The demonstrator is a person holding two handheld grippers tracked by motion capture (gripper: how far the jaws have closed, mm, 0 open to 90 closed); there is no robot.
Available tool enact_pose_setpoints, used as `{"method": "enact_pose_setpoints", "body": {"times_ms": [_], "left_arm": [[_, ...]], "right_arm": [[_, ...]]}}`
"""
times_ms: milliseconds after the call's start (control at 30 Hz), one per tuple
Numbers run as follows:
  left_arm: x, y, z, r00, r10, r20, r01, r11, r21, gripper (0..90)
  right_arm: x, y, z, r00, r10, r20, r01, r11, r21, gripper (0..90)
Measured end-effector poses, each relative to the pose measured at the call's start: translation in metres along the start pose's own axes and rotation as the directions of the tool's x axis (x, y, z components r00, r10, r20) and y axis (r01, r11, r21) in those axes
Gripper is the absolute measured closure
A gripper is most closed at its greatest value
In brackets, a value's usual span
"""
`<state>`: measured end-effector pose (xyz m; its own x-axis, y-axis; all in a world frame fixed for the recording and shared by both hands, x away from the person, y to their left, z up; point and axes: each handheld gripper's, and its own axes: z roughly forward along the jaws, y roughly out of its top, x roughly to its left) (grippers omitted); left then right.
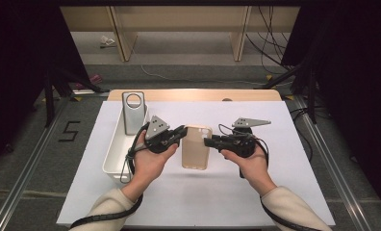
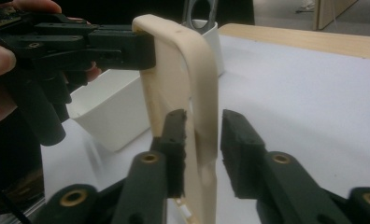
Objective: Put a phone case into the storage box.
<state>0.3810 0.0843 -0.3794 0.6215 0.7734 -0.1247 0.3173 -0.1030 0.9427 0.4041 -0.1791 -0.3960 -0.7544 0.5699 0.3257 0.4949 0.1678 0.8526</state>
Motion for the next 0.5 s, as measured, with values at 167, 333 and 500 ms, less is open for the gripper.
{"method": "enact_pose_setpoints", "body": {"times_ms": [167,333,500], "left_arm": [[0.005,0.002,-0.003,0.9994,0.016,-0.03,-0.017,0.9998,-0.011,84.2],[0.013,0.005,-0.007,0.9982,0.015,-0.058,-0.016,0.9996,-0.022,84.2],[0.018,0.009,-0.012,0.9974,0.008,-0.072,-0.011,0.9991,-0.042,84.1]], "right_arm": [[-0.002,0.002,-0.002,0.9997,-0.013,0.022,0.013,0.9999,-0.004,37.0],[-0.003,0.003,-0.008,0.9973,-0.061,0.041,0.061,0.9981,-0.008,25.6],[-0.005,0.002,-0.012,0.9867,-0.143,0.077,0.142,0.9896,0.023,22.4]]}}
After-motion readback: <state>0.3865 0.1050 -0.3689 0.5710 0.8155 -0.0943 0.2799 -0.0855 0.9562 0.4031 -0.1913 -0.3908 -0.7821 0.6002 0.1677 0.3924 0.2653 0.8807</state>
